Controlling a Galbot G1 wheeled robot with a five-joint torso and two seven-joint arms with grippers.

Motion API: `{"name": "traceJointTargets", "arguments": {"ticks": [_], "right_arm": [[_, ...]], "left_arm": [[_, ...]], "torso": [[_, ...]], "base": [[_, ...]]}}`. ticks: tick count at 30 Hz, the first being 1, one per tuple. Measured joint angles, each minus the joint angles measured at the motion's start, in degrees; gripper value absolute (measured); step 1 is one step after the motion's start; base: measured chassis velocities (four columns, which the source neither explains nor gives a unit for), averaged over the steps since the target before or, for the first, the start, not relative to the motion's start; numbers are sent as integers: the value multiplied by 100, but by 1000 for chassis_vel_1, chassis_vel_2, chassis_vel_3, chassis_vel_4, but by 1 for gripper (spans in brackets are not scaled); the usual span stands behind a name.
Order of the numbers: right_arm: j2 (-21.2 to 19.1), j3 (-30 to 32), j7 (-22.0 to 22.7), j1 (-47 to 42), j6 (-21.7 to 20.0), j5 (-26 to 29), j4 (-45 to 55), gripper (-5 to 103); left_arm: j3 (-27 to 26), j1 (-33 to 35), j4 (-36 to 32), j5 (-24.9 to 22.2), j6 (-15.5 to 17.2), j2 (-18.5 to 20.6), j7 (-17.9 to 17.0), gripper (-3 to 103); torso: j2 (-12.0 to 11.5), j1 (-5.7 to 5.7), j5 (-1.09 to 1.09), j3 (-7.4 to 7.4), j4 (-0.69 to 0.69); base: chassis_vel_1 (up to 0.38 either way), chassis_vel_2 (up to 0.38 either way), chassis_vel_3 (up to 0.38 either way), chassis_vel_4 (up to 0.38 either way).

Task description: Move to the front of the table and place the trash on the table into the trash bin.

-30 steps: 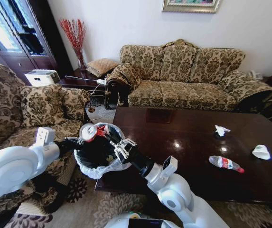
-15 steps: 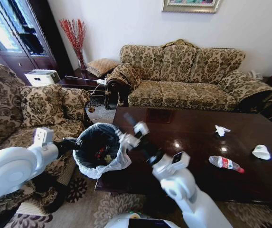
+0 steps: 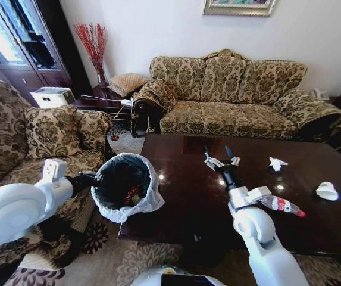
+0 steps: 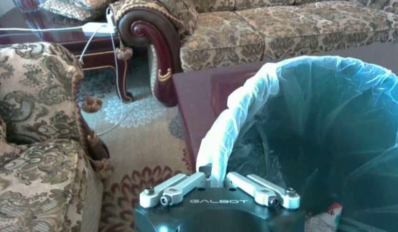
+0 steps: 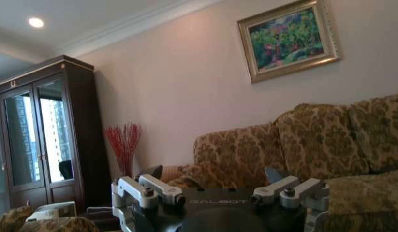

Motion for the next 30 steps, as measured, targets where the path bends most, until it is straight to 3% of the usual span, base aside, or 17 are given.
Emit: {"name": "traceJointTargets", "arguments": {"ticks": [19, 25, 30], "right_arm": [[122, -37, 98, -408, 27, 59, -102, 100], [134, -47, 114, -409, 55, 31, -116, 100], [137, -58, 114, -406, 56, 30, -116, 100]], "left_arm": [[95, 5, -125, 121, -26, -229, 23, 0], [98, 4, -133, 123, -32, -235, 38, 0], [99, 4, -128, 128, -33, -235, 30, 0]], "torso": [[-1, 1, 4, 1, -2], [-1, 0, 6, 0, -4], [-1, 0, -9, 0, 1]], "base": [[-256, -261, 251, 256], [-138, -153, 148, 111], [6, 14, -8, -7]]}}
